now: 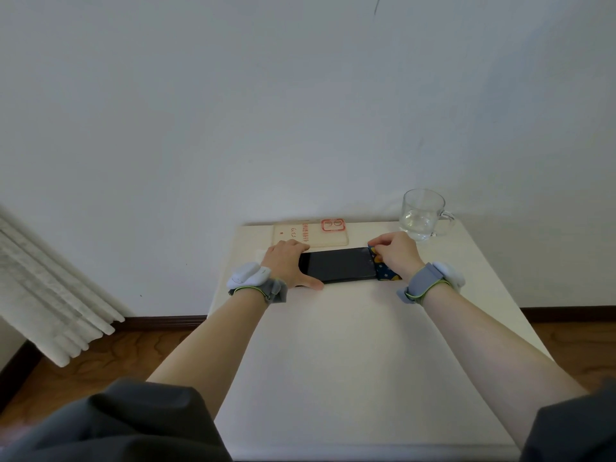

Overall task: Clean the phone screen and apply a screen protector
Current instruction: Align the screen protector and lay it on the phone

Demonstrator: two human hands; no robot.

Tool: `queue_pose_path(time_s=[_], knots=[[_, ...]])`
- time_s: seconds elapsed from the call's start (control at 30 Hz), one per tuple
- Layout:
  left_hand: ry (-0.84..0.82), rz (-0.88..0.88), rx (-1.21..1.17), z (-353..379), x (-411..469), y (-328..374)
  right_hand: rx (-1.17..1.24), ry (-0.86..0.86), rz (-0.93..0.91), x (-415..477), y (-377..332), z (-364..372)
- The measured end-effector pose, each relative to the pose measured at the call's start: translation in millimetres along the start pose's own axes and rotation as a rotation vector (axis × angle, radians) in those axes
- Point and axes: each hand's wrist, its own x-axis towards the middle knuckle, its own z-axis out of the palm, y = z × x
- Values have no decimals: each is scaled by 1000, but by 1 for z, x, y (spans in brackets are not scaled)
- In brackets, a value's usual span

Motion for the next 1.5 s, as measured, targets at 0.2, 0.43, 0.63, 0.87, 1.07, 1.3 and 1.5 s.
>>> queue_pose_path(time_s=[0.2, 0.43, 0.63, 0.87, 1.07, 1.3, 1.5], knots=[[-33, -43, -50, -2, -3, -7, 27, -18, -18, -1, -3, 2], [-33, -58, -146, -1, -5, -7, 35, -29, -11, 0, -5, 2], [-28, -57, -203, -2, -8, -12, 22, -27, -6, 1, -4, 4], [16, -75, -278, -4, -9, -25, 15, -22, -5, -1, -6, 7], [33, -74, -298, -4, -12, -26, 19, -10, 9, -3, -8, 9], [59, -49, -194, 0, -12, -24, -2, 47, -29, -7, -4, 7], [63, -73, -196, 5, -13, -21, -194, 86, 3, -15, -3, 1]])
